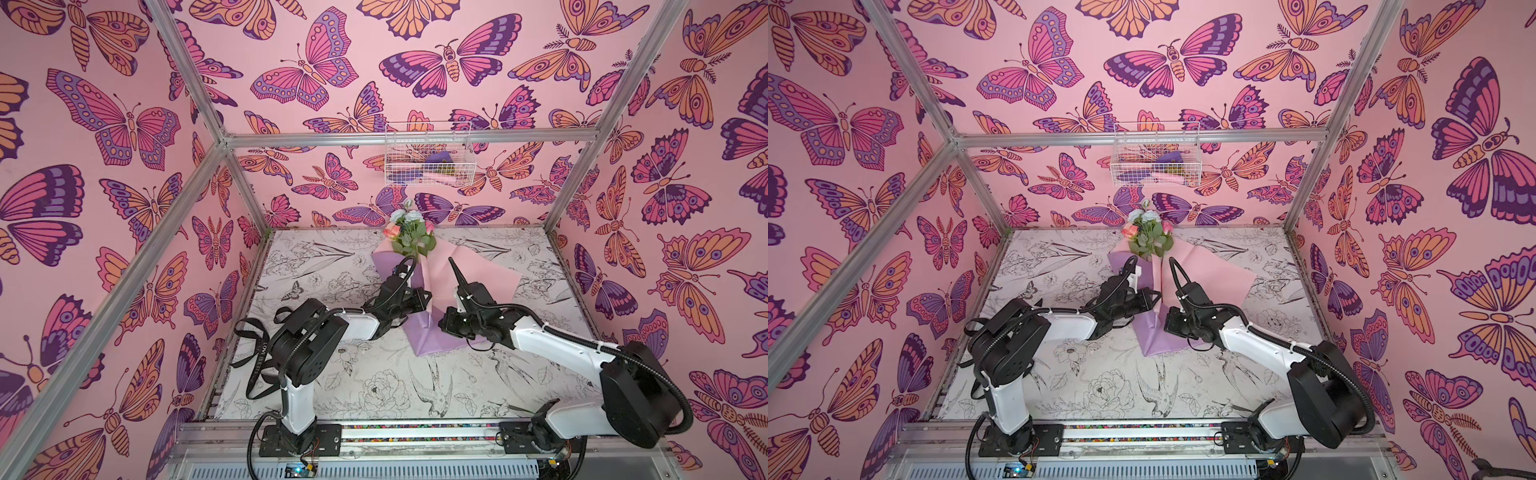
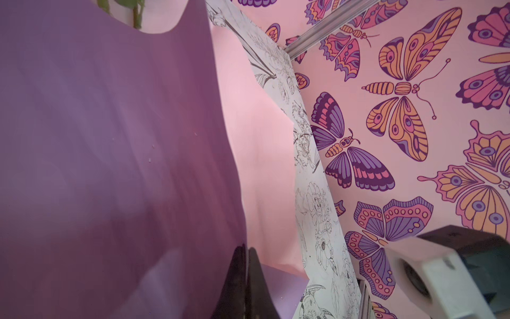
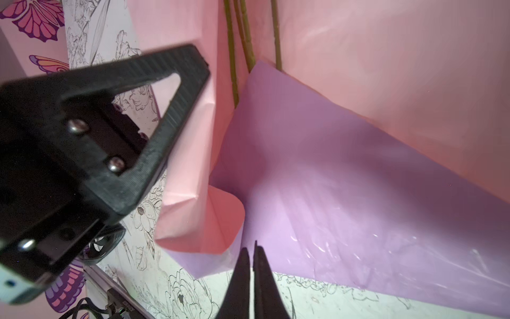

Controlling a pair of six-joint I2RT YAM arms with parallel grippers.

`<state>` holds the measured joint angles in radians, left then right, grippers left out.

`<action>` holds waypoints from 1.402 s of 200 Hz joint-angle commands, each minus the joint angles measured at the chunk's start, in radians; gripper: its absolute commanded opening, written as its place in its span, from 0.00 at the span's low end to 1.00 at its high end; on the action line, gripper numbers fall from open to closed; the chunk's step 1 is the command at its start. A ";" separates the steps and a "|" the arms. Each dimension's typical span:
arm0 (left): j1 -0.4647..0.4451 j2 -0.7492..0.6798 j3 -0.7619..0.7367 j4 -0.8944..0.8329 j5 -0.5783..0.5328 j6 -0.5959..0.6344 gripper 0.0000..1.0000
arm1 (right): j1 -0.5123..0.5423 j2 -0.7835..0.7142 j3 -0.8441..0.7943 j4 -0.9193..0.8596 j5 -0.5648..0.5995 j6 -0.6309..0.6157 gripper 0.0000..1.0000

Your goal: Tie the bouquet of fake flowers

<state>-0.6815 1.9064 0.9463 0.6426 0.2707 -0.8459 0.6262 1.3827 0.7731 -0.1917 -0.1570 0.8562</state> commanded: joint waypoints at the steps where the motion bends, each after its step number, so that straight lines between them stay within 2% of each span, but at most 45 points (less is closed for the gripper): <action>1: -0.010 0.042 0.037 0.014 0.032 0.028 0.00 | 0.007 -0.029 -0.034 -0.017 0.049 -0.002 0.13; 43: -0.016 0.130 0.107 0.016 0.074 0.042 0.03 | 0.017 -0.048 -0.061 0.004 0.057 0.001 0.21; 78: -0.020 0.191 0.131 0.035 0.091 0.030 0.07 | 0.037 -0.065 -0.080 0.015 0.092 -0.003 0.32; 93: -0.021 0.207 0.129 0.049 0.093 0.016 0.15 | 0.040 -0.066 -0.089 0.041 0.087 -0.002 0.35; 118: -0.023 0.230 0.126 0.068 0.103 -0.009 0.38 | 0.041 -0.044 -0.087 0.058 0.094 -0.006 0.37; 136: -0.023 0.239 0.124 0.113 0.108 -0.025 0.44 | 0.042 -0.010 -0.074 0.057 0.105 -0.012 0.37; 178: -0.024 0.217 0.107 0.123 0.099 -0.025 0.46 | 0.042 0.052 -0.052 0.037 0.156 -0.024 0.37; 245: -0.021 0.180 0.081 0.118 0.087 -0.021 0.45 | 0.040 0.151 -0.010 0.047 0.163 -0.081 0.28; 280: -0.002 0.074 0.021 0.089 0.049 -0.014 0.45 | 0.041 0.197 -0.004 0.013 0.173 -0.079 0.24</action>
<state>-0.6998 2.0918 1.0122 0.7319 0.3573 -0.8726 0.6621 1.5486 0.7479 -0.1406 -0.0139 0.7879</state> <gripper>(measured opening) 0.452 0.243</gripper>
